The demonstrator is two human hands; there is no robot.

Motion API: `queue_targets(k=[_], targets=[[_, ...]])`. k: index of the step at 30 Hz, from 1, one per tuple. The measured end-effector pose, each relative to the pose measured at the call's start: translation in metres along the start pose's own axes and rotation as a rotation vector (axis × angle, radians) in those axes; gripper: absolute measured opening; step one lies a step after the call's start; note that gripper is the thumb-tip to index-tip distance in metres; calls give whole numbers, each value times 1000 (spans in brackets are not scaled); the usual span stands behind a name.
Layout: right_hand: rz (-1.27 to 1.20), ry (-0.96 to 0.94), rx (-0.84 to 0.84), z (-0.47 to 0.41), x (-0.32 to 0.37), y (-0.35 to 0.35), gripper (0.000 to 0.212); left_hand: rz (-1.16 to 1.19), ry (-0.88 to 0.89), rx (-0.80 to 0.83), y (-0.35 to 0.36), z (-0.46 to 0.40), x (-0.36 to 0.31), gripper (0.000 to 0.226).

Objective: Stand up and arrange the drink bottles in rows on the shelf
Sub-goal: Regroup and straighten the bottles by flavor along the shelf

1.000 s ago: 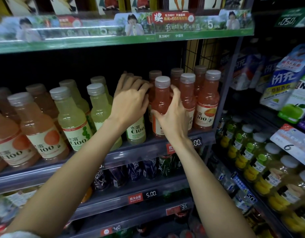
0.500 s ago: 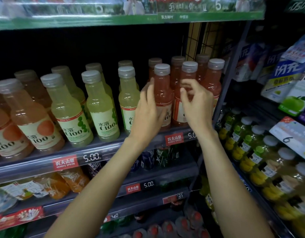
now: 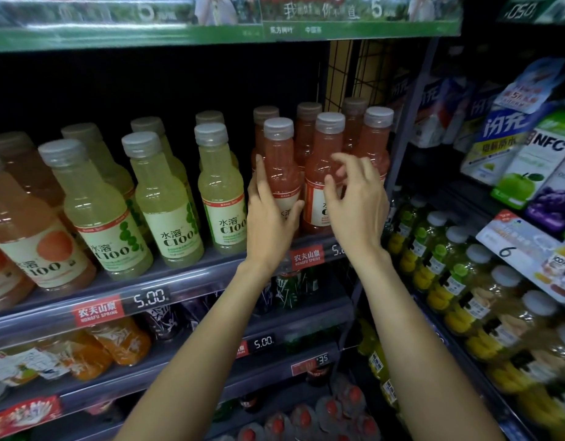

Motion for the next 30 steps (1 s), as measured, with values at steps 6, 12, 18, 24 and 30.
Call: queue_targets(k=[6, 12, 18, 24, 30], targets=[[-15, 66, 160, -11, -19, 21, 80, 93, 5, -19, 2, -2, 13, 96], [-63, 63, 179, -9, -20, 24, 78, 176, -26, -23, 3, -1, 12, 94], [-176, 116, 37, 8, -34, -5, 50, 614, -312, -194, 10, -2, 23, 61], [-190, 263, -108, 0, -89, -17, 48, 761, -494, -289, 22, -9, 44, 51], [-540, 547, 229, -15, -119, 11, 53, 787, -603, -271, 32, -14, 62, 55]])
Point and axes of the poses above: each hand's wrist, its own z-axis away from the middle knuckle, its own y-axis out of the palm, x = y × z, the point moved 7 cm from there along -z, towards the middle knuckle, and after that the axes turned 6 degrees about y, right-handed, at the moved point
